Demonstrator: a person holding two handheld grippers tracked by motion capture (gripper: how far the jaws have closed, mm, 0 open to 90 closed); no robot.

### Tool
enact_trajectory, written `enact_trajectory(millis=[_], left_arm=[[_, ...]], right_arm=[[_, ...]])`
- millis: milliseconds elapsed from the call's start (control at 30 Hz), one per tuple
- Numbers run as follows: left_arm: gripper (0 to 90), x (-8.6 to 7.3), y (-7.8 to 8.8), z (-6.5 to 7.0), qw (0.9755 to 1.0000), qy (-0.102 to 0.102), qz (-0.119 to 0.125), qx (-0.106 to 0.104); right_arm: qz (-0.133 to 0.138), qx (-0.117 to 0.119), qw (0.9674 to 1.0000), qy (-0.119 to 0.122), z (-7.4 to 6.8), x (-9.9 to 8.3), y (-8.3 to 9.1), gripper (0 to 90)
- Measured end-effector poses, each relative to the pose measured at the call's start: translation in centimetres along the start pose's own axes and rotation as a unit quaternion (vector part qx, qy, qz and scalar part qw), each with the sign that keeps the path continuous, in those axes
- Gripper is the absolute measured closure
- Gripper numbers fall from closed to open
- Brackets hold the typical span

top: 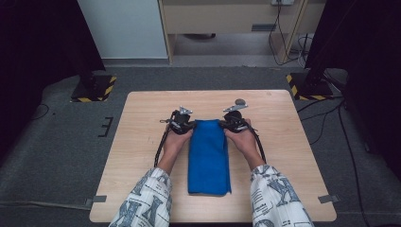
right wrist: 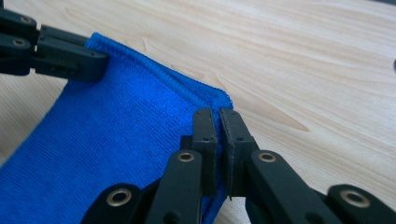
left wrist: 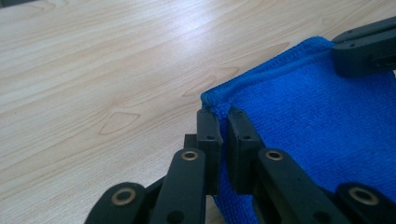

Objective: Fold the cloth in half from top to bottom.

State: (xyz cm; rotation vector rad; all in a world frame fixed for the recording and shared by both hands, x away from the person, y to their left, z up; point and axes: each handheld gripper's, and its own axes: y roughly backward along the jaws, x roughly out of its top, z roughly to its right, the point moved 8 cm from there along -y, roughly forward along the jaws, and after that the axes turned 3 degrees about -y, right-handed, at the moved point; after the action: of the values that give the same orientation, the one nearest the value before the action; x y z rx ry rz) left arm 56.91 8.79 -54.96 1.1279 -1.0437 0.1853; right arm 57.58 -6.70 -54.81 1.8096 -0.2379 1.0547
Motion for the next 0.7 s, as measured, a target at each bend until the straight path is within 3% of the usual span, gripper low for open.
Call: enact_trajectory(millis=[100,267,700], left_arm=[[85.8,0.5,0.8,0.3,0.9999,-0.009,0.003,0.003],[86.2,1.3,2.1,0.7,0.9998,-0.006,0.018,0.004],[86.3,2.7,3.3,1.2,0.9992,-0.009,0.039,0.003]], right_arm=[[0.007,0.000,1.0000,-0.004,-0.2,0.1,0.5,86.0],[0.023,0.001,0.9997,0.003,-0.7,0.9,1.8,86.1],[0.037,-0.005,0.9993,0.009,-0.6,2.4,3.8,86.1]])
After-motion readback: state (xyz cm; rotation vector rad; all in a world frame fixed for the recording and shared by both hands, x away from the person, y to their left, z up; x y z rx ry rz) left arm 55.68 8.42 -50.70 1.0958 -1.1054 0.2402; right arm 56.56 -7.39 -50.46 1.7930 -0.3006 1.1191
